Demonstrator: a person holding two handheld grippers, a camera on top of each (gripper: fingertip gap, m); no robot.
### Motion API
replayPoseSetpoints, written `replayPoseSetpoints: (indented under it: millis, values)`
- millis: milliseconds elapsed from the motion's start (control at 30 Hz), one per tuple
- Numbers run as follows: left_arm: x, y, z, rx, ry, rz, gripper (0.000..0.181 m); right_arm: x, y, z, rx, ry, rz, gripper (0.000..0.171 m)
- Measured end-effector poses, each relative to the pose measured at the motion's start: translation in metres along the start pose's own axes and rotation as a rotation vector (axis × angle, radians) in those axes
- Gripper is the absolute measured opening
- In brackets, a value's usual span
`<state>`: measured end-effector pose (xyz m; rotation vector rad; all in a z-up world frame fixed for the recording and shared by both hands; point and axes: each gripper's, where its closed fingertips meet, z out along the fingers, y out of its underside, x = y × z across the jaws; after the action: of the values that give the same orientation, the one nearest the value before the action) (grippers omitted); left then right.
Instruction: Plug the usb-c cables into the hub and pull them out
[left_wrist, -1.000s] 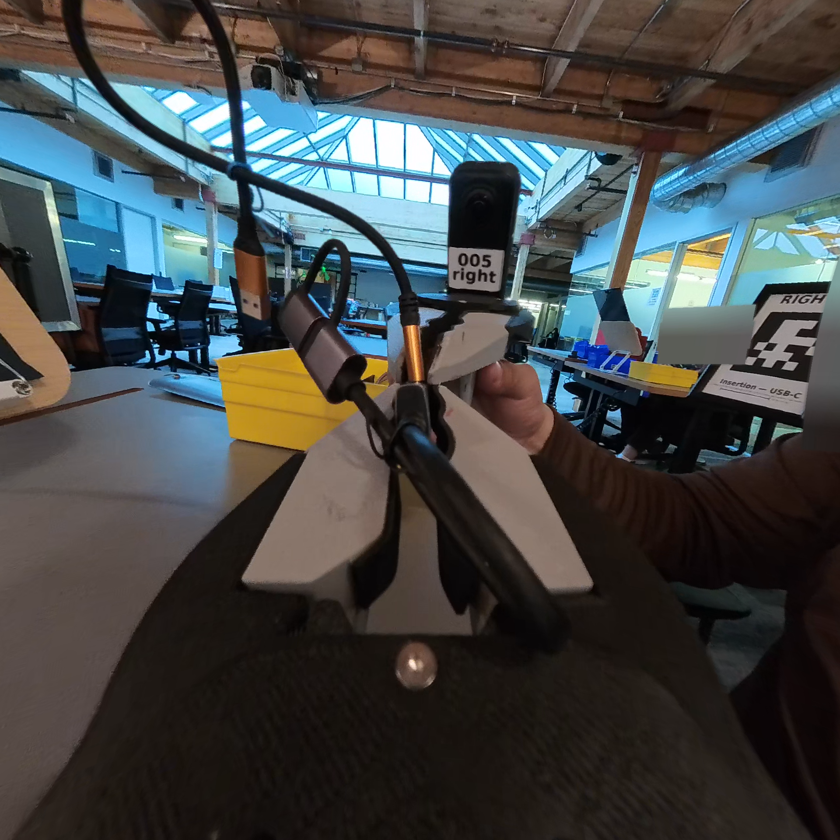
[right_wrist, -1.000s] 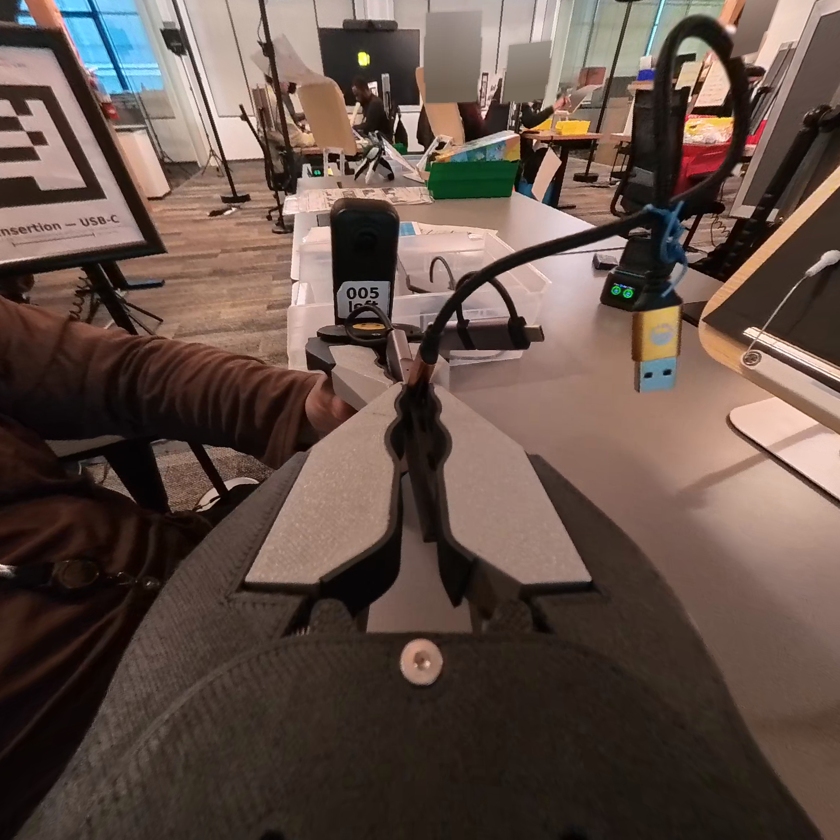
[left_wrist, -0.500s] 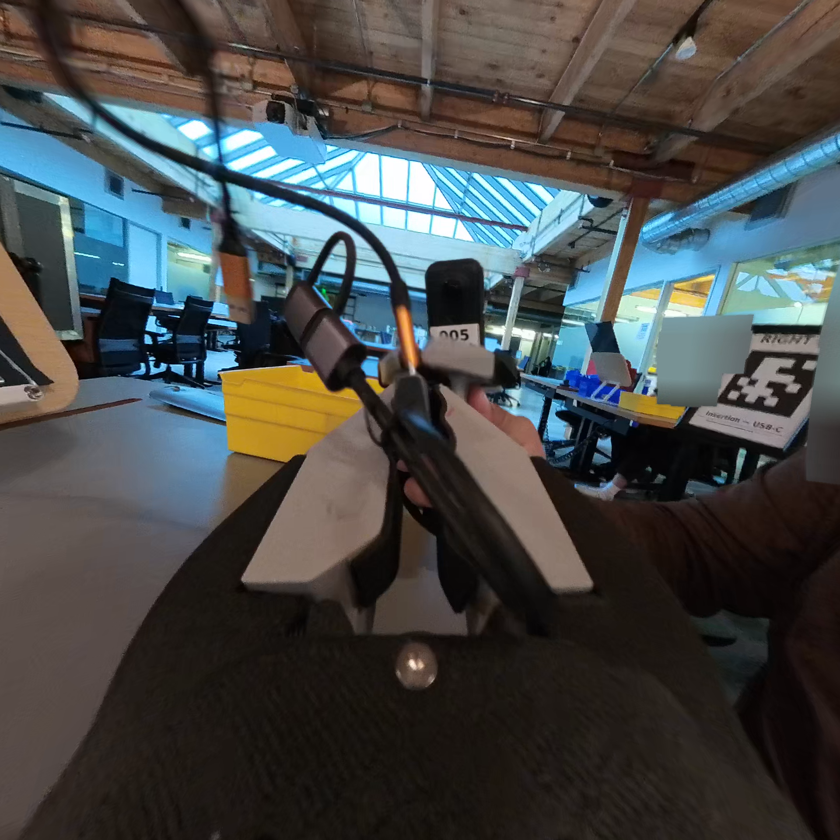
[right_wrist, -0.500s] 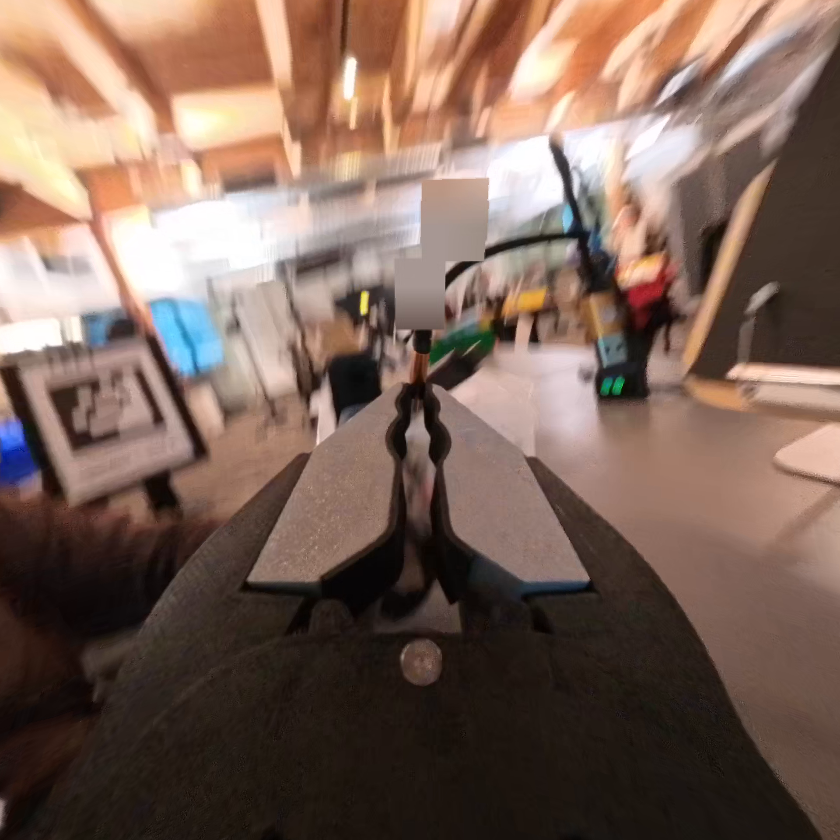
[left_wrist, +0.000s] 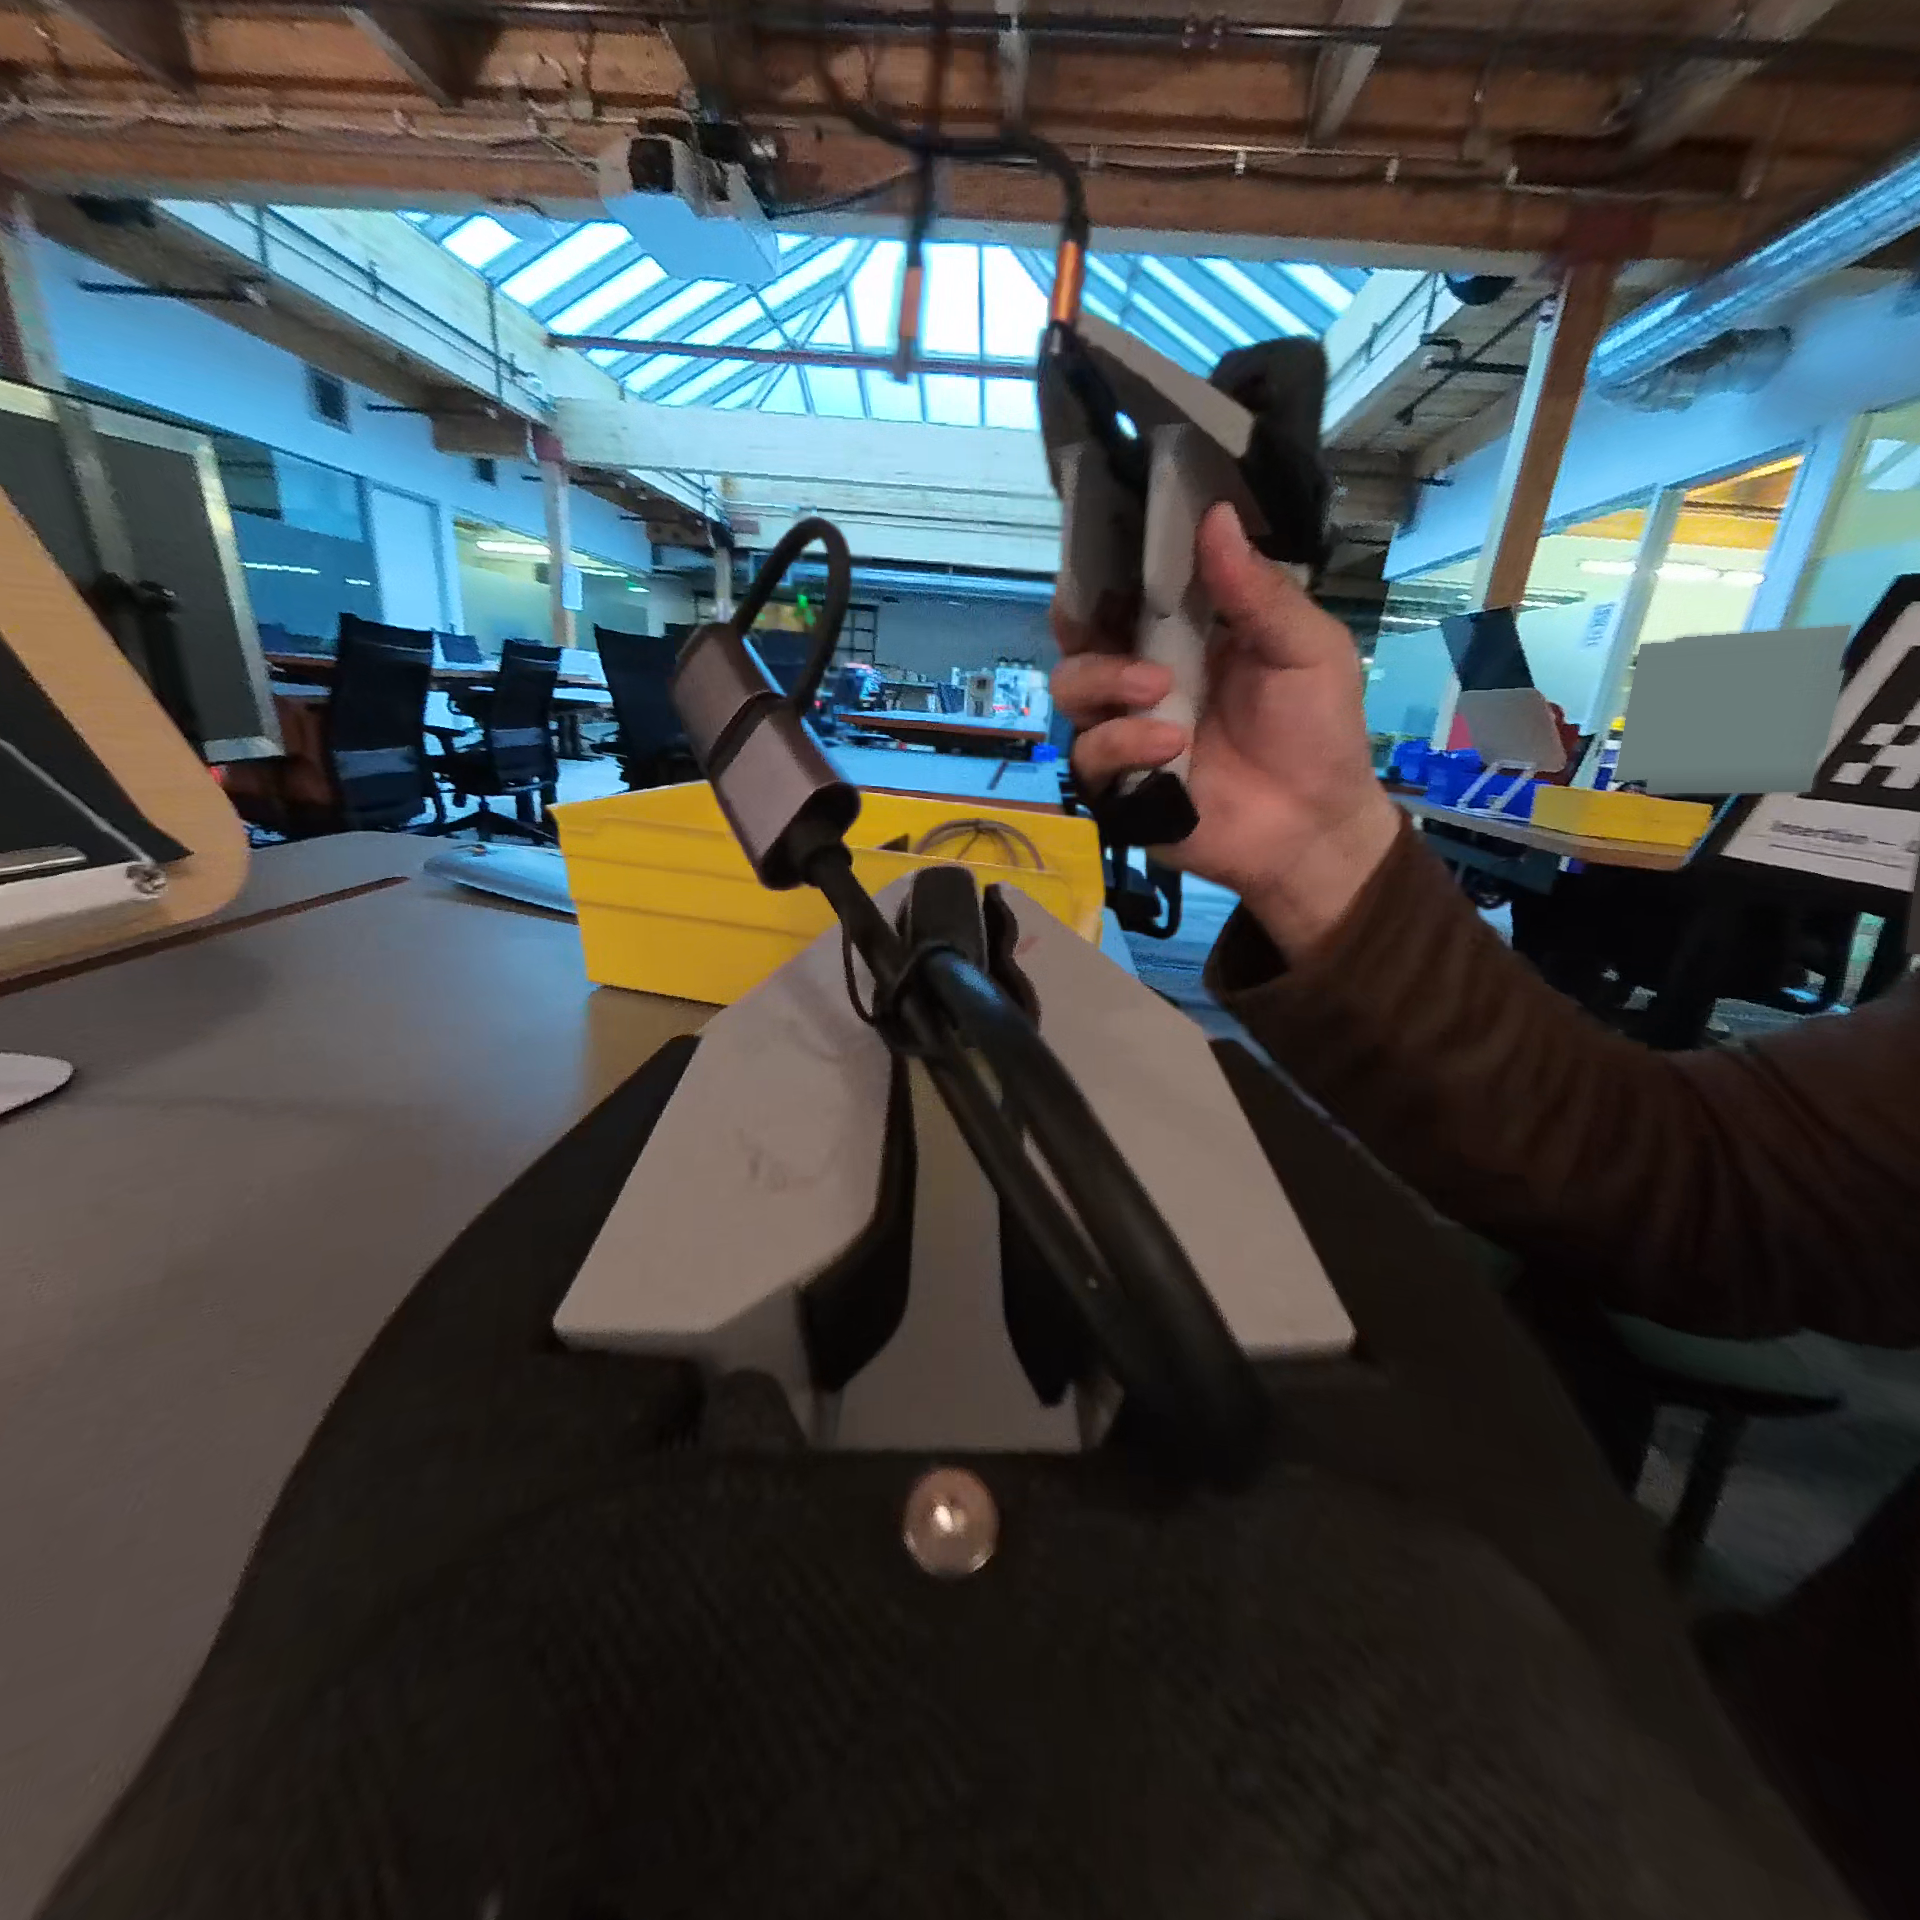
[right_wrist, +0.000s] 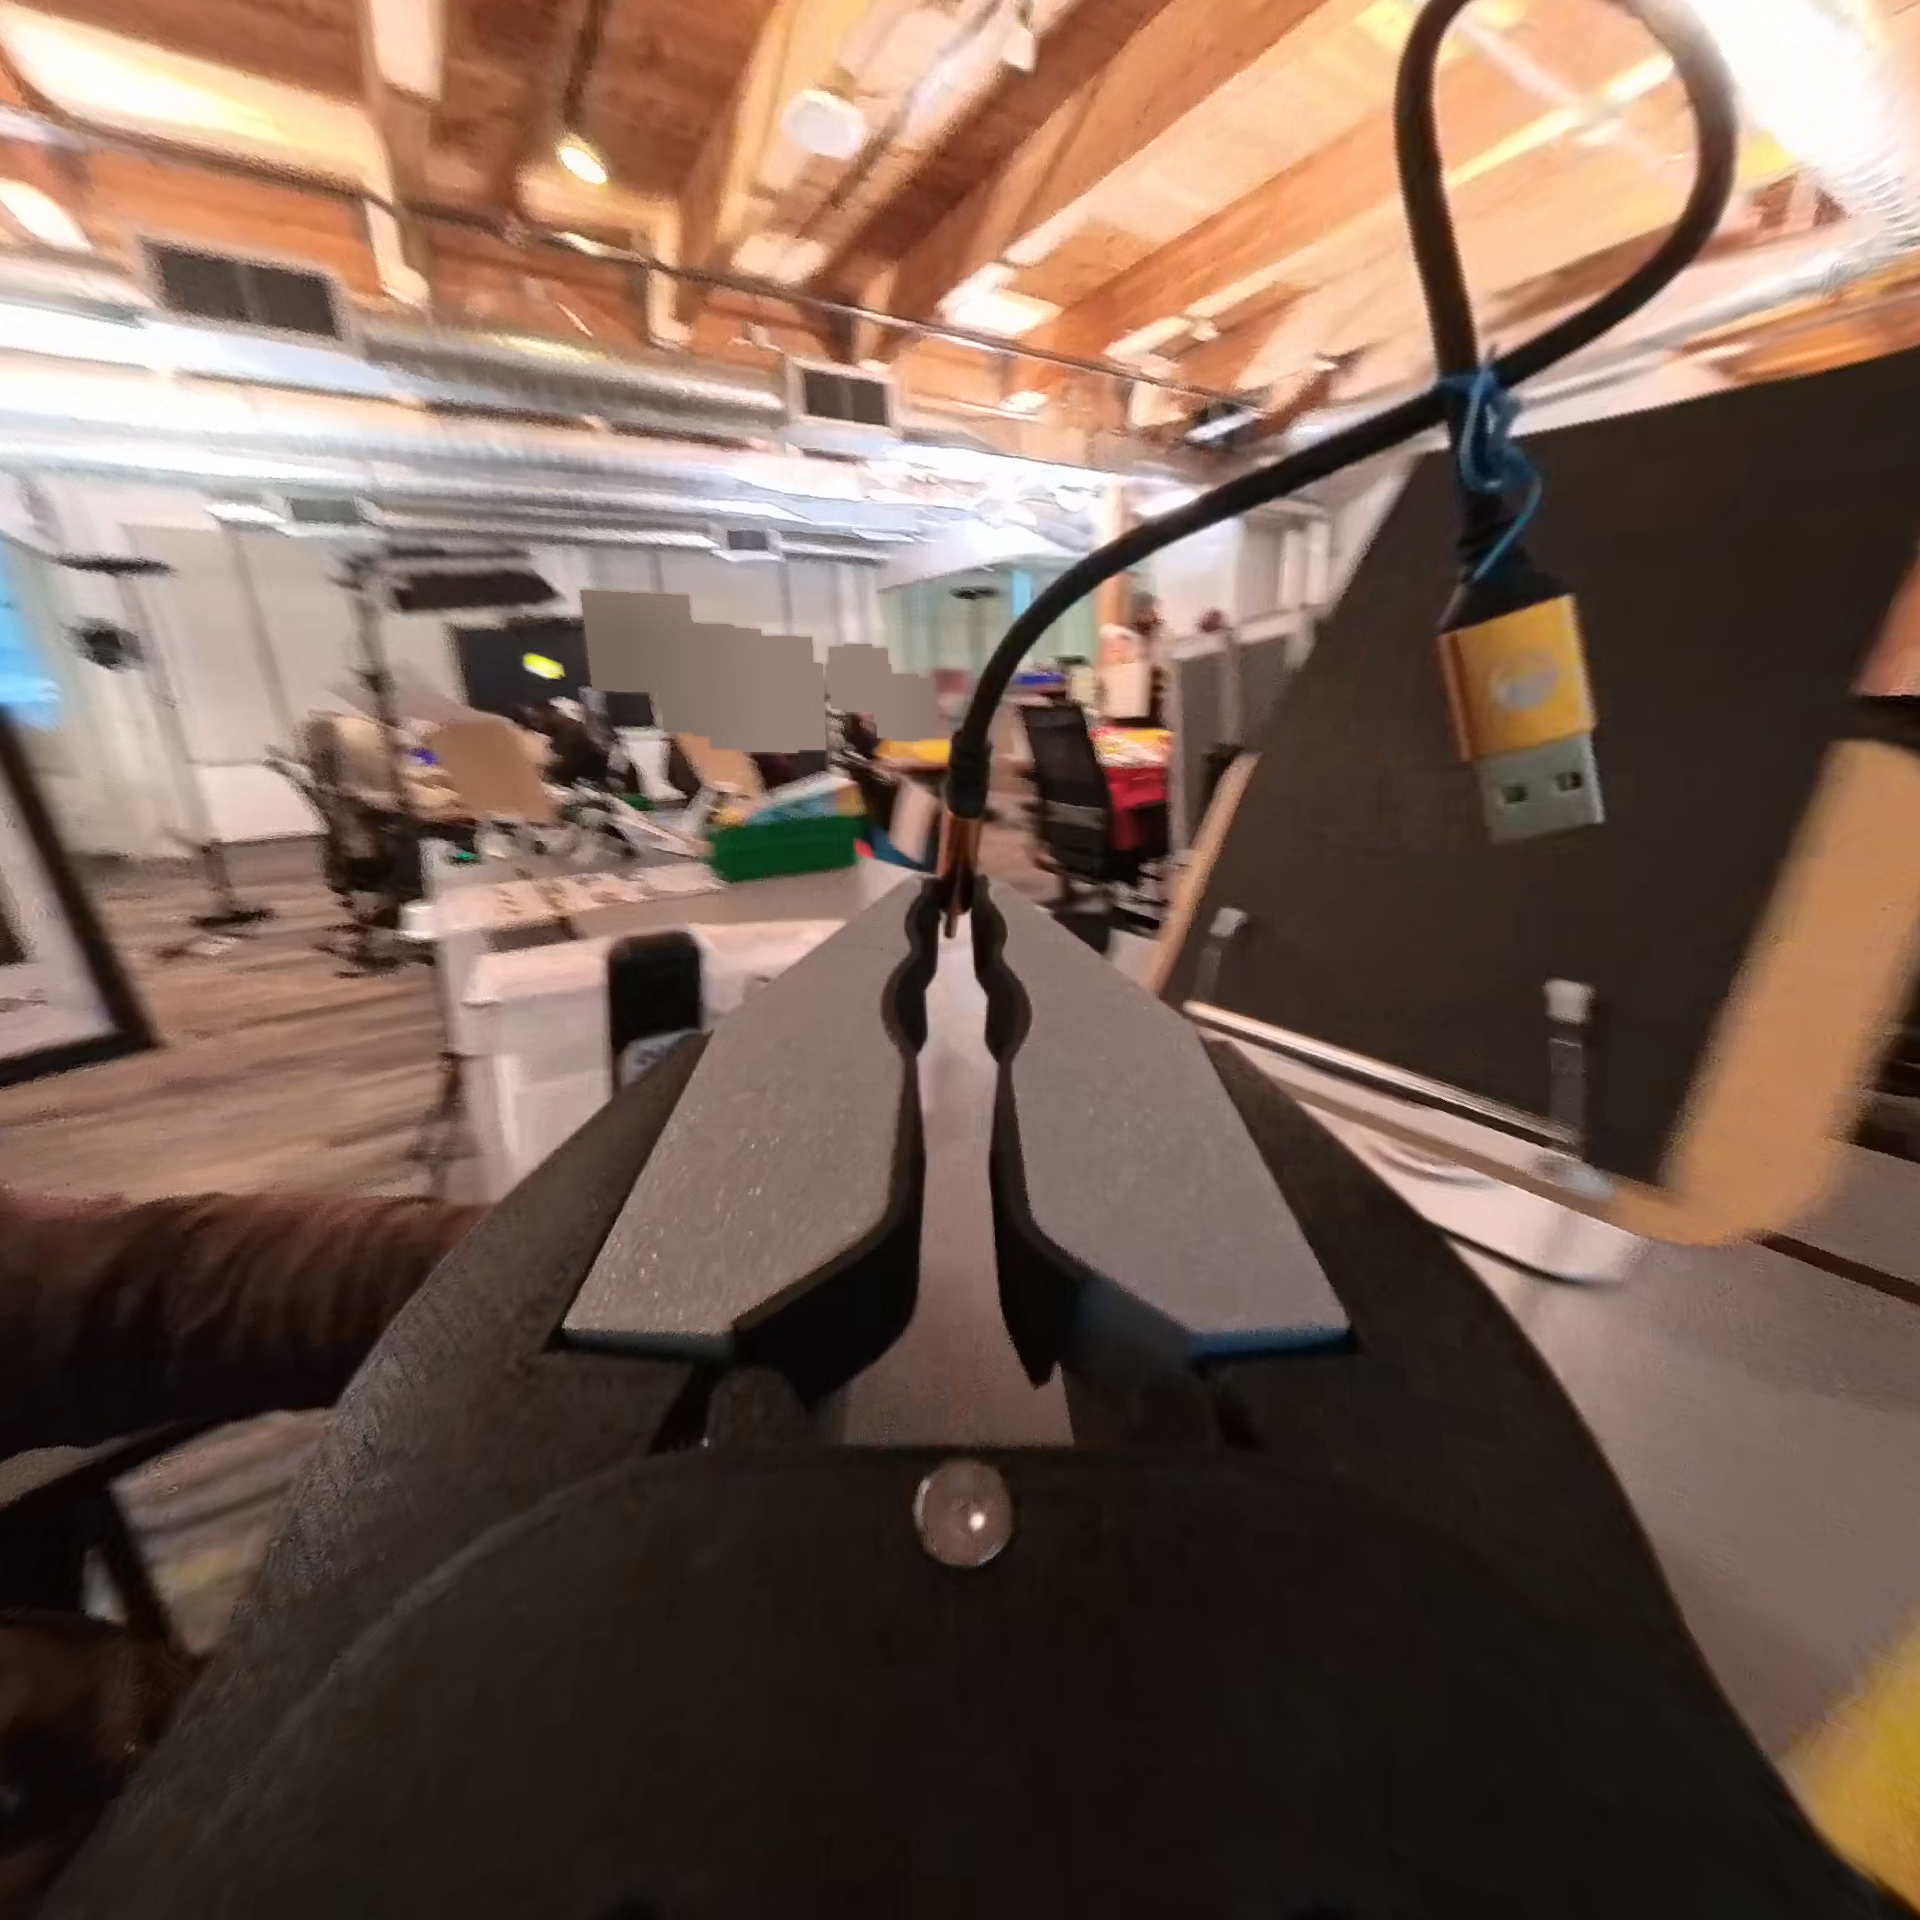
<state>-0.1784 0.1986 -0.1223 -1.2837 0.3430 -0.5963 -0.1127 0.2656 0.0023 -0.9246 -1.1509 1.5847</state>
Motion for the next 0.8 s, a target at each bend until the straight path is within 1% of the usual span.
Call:
replayPoseSetpoints:
  millis: [100,167,267,433,500,567,700,800]
  values:
    - [-0.007,-0.001,-0.001,0.011,-0.024,-0.02,0.007,0.027,-0.016,-0.047,-0.107,0.185,-0.102,0.003]
    - [-0.01,0.001,-0.001,0.003,-0.036,-0.03,0.008,0.045,-0.012,-0.079,-0.238,0.301,-0.126,0.003]
    - [-0.011,0.004,0.0,-0.011,-0.039,-0.03,0.007,0.068,0.006,-0.122,-0.425,0.43,-0.094,0.003]
    - [-0.014,0.007,-0.001,-0.027,-0.056,-0.021,0.008,0.093,0.058,-0.177,-0.756,0.58,0.047,0.004]
    - [-0.016,0.007,-0.002,-0.025,-0.064,-0.025,0.007,0.097,0.079,-0.194,-0.884,0.61,0.104,0.004]
    - [-0.017,0.008,-0.002,-0.027,-0.07,-0.032,0.007,0.097,0.095,-0.206,-0.973,0.62,0.151,0.003]
    - [-0.018,0.012,0.0,-0.044,-0.067,-0.039,0.008,0.084,0.132,-0.227,-1.172,0.567,0.272,0.004]
    - [-0.017,0.013,0.0,-0.051,-0.065,-0.036,0.008,0.082,0.149,-0.243,-1.261,0.572,0.351,0.004]
